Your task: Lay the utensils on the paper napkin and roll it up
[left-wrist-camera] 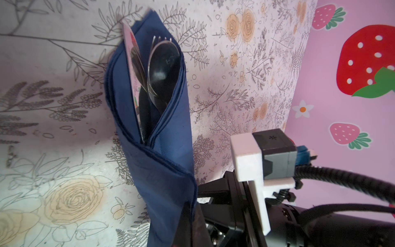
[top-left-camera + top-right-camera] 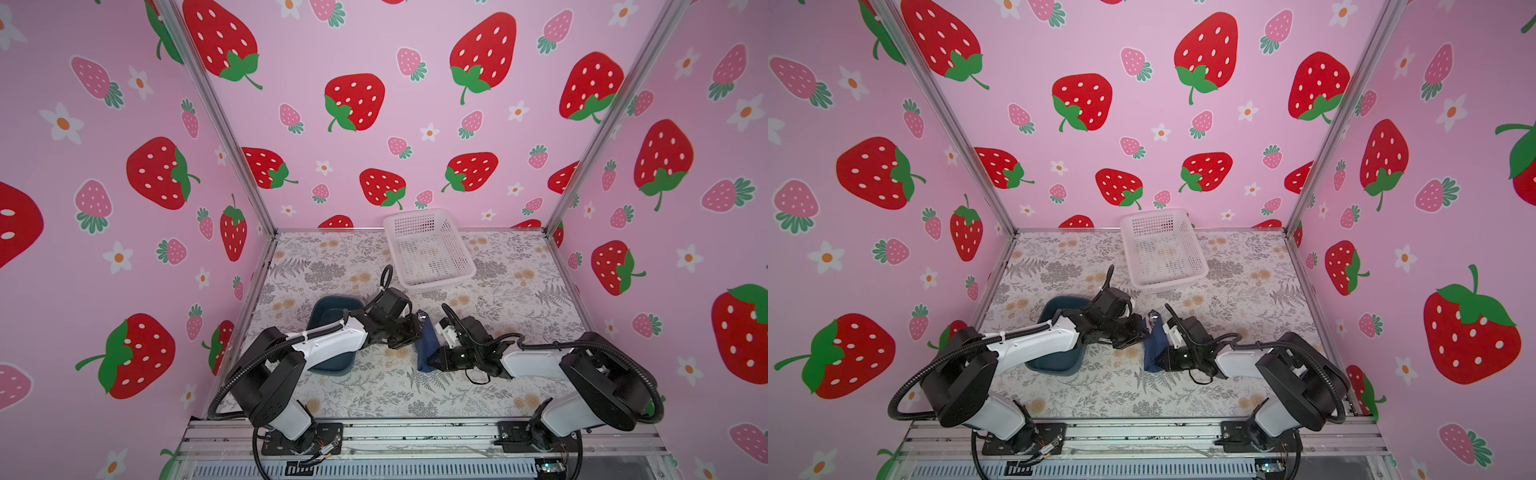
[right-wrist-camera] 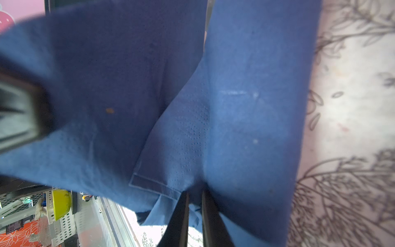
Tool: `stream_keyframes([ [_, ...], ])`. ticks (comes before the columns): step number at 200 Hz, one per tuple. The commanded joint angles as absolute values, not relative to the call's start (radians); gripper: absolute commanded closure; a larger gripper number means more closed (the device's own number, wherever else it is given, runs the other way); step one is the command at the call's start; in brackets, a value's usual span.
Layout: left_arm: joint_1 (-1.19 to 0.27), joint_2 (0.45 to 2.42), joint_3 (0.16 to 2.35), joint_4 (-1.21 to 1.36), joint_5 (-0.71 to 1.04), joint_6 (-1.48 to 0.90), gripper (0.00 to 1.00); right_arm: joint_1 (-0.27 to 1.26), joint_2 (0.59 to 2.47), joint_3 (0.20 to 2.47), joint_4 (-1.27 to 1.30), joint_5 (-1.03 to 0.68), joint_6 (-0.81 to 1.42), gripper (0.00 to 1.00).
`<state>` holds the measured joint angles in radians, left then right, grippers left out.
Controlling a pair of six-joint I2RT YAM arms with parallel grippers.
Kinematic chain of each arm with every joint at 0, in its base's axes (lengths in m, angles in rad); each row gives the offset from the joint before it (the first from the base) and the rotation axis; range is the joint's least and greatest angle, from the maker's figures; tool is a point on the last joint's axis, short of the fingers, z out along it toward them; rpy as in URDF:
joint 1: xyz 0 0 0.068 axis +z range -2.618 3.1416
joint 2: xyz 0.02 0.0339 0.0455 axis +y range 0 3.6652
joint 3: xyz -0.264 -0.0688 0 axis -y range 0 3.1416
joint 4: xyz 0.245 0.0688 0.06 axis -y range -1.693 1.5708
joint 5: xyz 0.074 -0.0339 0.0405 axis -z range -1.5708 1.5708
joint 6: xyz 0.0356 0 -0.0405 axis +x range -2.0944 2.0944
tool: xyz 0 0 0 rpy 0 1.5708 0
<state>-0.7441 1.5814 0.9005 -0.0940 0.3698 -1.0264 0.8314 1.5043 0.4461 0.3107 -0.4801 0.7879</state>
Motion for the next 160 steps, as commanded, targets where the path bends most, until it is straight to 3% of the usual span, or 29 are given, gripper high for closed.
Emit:
stream_keyframes([
  [1,-0.752,1.610,0.961,-0.081,0.398,-1.055,1.00,0.837,1.516,0.444,0.296,-0.452,0.787,0.83],
  [160,-0.773,1.711,1.031,-0.084,0.386,-1.071,1.00,0.834,1.386,0.426,0.272,-0.396,0.795,0.82],
])
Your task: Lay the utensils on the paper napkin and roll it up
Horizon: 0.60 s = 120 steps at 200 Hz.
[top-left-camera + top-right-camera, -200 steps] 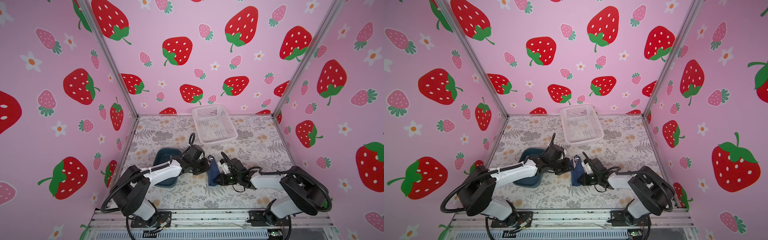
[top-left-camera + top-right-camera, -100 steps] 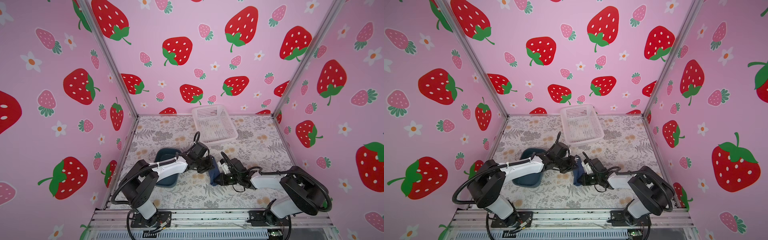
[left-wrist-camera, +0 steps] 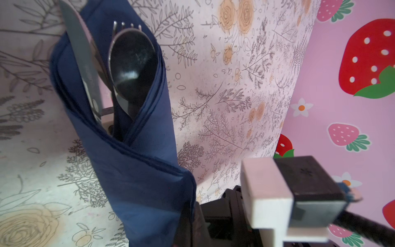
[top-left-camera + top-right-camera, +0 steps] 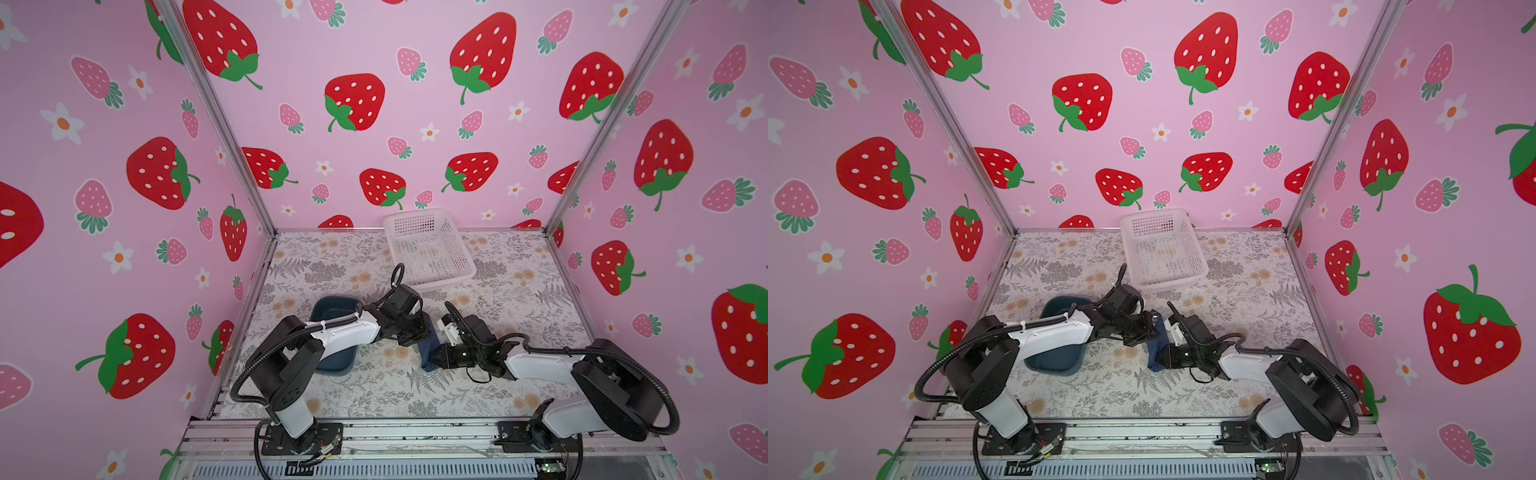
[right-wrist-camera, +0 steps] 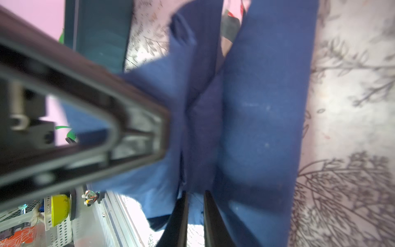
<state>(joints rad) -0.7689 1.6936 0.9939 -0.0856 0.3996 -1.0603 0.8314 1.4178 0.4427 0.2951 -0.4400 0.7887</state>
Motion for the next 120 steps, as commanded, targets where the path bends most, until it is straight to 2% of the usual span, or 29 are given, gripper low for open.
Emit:
stream_keyframes([
  [1,-0.772,1.712,1.031,-0.084,0.386,-1.072,1.00,0.834,1.385,0.426,0.272,-0.394,0.795,0.82],
  [120,-0.779,1.733,1.074,-0.075,0.404,-1.087,1.00,0.833,1.486,0.418,0.273,-0.423,0.763,0.83],
])
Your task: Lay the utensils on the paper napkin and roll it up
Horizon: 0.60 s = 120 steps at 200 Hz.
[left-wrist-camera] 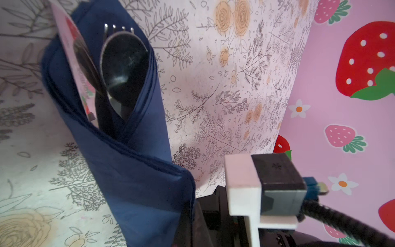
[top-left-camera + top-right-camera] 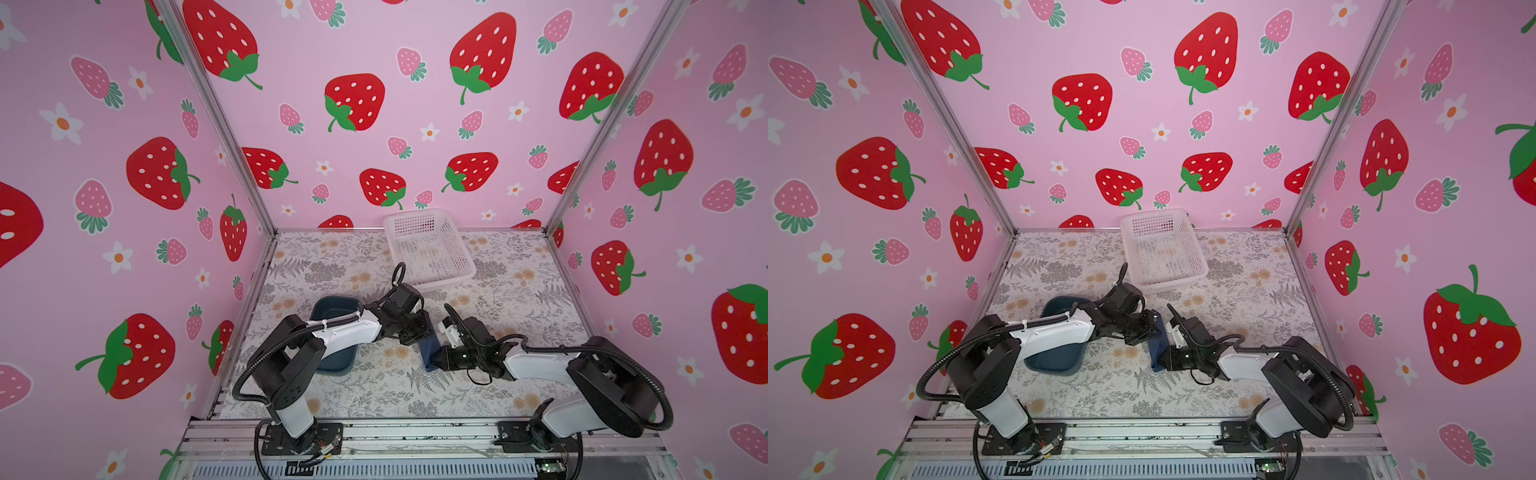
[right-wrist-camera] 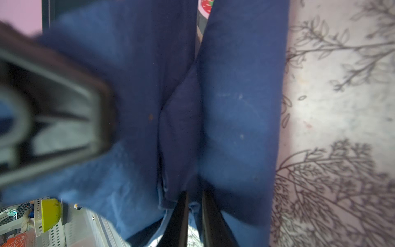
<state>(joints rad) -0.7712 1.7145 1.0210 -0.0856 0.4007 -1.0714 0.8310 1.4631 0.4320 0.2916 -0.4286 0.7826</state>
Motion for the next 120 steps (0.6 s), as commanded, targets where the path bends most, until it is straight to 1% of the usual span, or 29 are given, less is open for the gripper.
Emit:
stream_keyframes([
  [1,-0.778,1.734,1.074,-0.074,0.405,-1.087,1.00,0.832,1.485,0.417,0.272,-0.423,0.764,0.83],
  [63,-0.792,1.772,1.109,-0.048,0.416,-1.104,1.00,0.833,1.483,0.424,0.274,-0.440,0.755,0.83],
  [120,-0.792,1.764,1.099,-0.072,0.393,-1.099,1.00,0.807,1.387,0.434,0.227,-0.429,0.760,0.82],
])
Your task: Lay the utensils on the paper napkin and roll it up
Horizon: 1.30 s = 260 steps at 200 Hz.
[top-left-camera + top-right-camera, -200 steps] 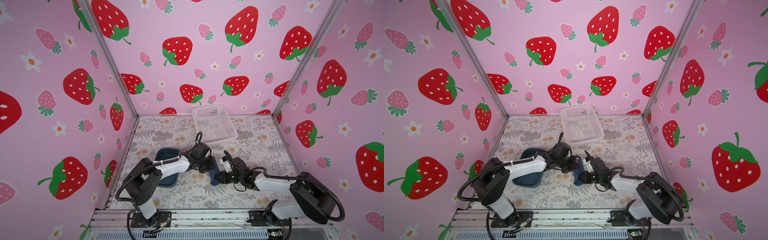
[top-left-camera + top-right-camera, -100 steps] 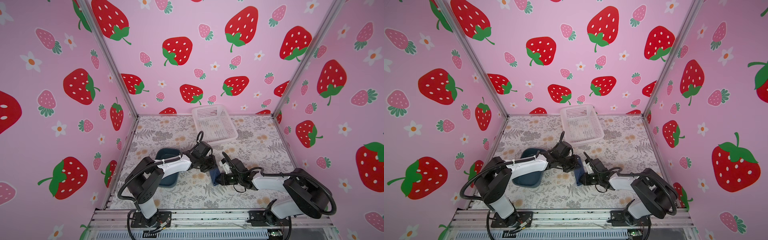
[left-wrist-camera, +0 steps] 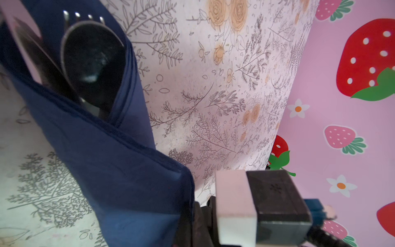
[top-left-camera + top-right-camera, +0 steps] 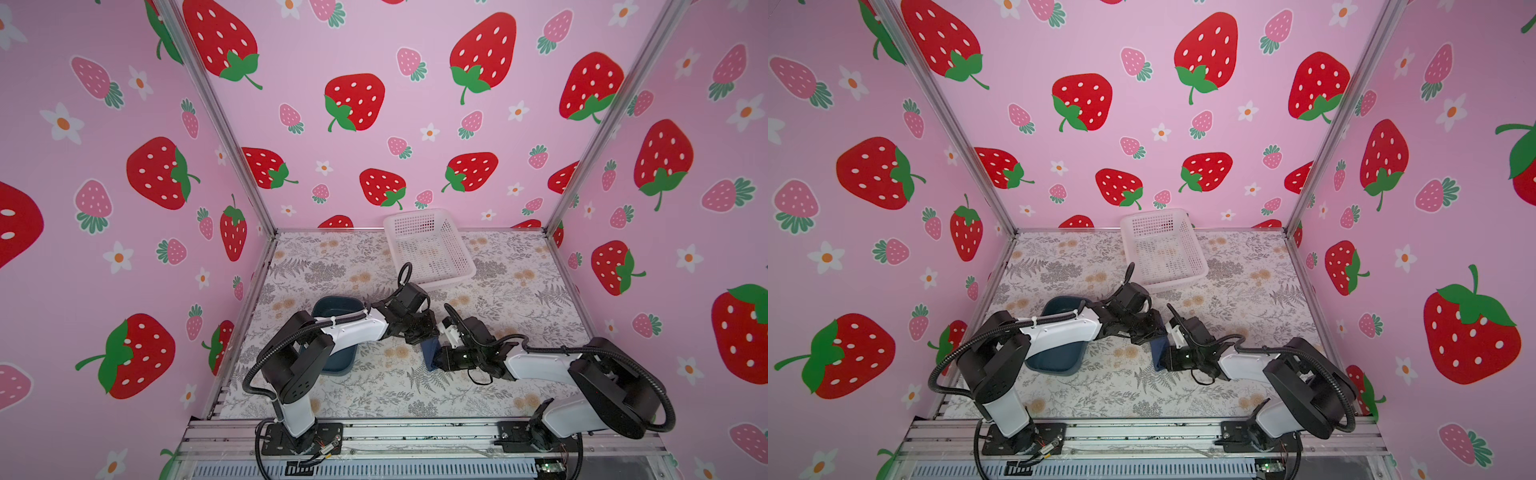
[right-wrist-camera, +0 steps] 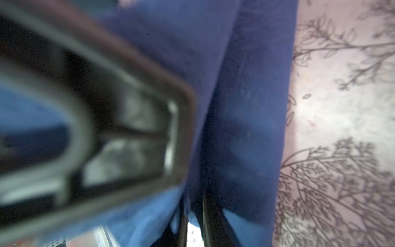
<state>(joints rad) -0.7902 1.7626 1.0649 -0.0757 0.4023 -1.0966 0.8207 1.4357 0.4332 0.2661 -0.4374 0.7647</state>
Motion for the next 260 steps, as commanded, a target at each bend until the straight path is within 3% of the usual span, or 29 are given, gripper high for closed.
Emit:
stream_keyframes([
  [1,-0.792,1.764,1.099,-0.071,0.393,-1.098,1.00,0.806,1.386,0.433,0.227,-0.428,0.761,0.82],
  [204,-0.793,1.831,1.170,-0.090,0.414,-1.083,1.00,0.784,1.431,0.404,0.209,-0.443,0.718,0.82],
  [260,-0.792,1.829,1.170,-0.100,0.399,-1.076,1.00,0.751,1.268,0.384,0.172,-0.364,0.744,0.79],
])
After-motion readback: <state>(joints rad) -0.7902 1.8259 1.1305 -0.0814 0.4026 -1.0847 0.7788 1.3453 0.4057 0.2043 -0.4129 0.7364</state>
